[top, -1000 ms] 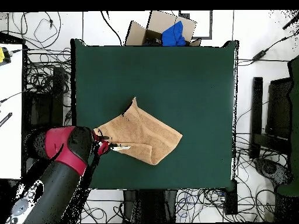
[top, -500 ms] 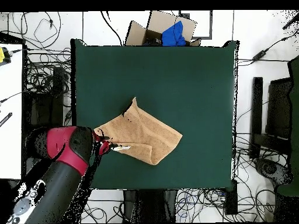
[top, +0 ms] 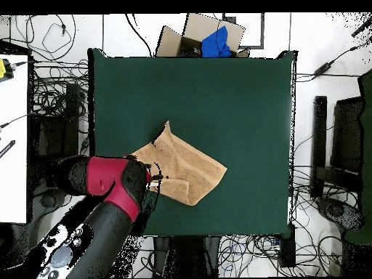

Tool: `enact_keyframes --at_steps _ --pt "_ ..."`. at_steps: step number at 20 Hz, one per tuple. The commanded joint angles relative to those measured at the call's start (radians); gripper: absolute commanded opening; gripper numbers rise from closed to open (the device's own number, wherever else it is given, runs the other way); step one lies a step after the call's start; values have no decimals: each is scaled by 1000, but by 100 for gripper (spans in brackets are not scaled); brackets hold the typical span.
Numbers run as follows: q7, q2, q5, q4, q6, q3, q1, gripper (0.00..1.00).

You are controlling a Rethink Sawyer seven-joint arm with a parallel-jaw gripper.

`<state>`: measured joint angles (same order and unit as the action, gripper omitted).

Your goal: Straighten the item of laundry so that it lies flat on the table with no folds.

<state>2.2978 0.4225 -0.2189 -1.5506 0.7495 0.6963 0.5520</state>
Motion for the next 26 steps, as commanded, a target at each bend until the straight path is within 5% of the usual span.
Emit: enact_keyframes --at_steps 1,9,18,26 --pt "85 49 -12 -151 -137 -182 -66 100" --pt "83 56 3 -188 -207 -213 -87 100" --pt "-327 239 125 -327 -298 -550 -358 100" --pt "-356 314 206 -428 -353 -804 -550 100"
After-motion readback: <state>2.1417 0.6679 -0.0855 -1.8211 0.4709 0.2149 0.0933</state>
